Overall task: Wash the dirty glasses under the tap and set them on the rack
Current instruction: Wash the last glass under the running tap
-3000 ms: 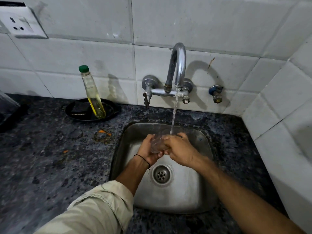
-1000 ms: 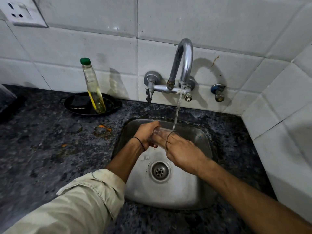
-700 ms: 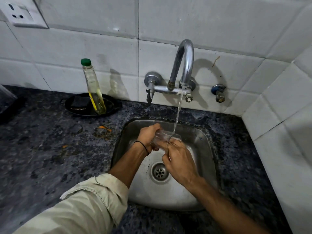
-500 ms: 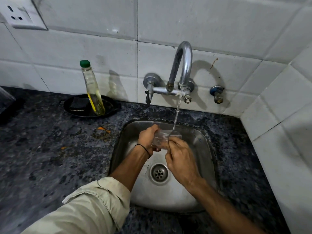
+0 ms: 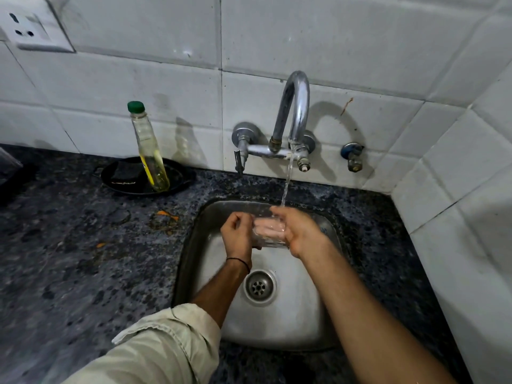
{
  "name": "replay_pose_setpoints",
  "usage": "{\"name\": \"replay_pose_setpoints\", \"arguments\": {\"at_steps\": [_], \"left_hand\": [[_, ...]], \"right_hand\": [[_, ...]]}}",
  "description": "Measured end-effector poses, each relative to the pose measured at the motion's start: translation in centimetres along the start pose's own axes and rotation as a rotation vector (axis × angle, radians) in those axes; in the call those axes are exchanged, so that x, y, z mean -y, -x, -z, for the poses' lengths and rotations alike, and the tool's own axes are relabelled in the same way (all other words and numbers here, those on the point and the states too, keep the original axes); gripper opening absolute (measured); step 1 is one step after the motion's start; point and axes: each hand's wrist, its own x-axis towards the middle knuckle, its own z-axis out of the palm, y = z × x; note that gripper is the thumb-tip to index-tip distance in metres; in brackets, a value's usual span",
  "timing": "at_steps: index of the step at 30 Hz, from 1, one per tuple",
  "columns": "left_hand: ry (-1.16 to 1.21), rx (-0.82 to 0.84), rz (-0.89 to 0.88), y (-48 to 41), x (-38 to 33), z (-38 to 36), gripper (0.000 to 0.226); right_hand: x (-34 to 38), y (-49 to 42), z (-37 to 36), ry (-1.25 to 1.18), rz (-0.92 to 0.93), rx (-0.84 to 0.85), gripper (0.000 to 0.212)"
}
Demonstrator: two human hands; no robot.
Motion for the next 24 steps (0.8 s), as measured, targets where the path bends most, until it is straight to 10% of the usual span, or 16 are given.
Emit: {"name": "replay_pose_setpoints", "arguments": {"at_steps": [5,8,16,19,24], "left_hand": [[0.004,0.019,0.004,-0.7,0.0,0.3,0.023],[0.104,0.008,0.202,-1.0,0.0,0.7,0.026],[0.122,0.288,0.536,-1.3,-0.7,2.2,0.039],[0.103,0.309,0.546,-1.5,-0.6,2.3,0.032],[0.157,0.224,0.507,-1.3,-0.5,1.6,0.040]], "right_hand": [[-2.8,-1.0,-1.5,0.141,0.184,-0.176,0.025],[-5.1,-1.9,-1.6,0.622,0.548,-0.167,0.030],[-4.2,-2.5,4.5,1.680,1.470,0.216,0.032],[-4.8,-2.1,4.4,1.660,1.530,0.143,0.027],[-6.6,-0.3,1.0,0.916,1.032,-0.045,0.040]]}}
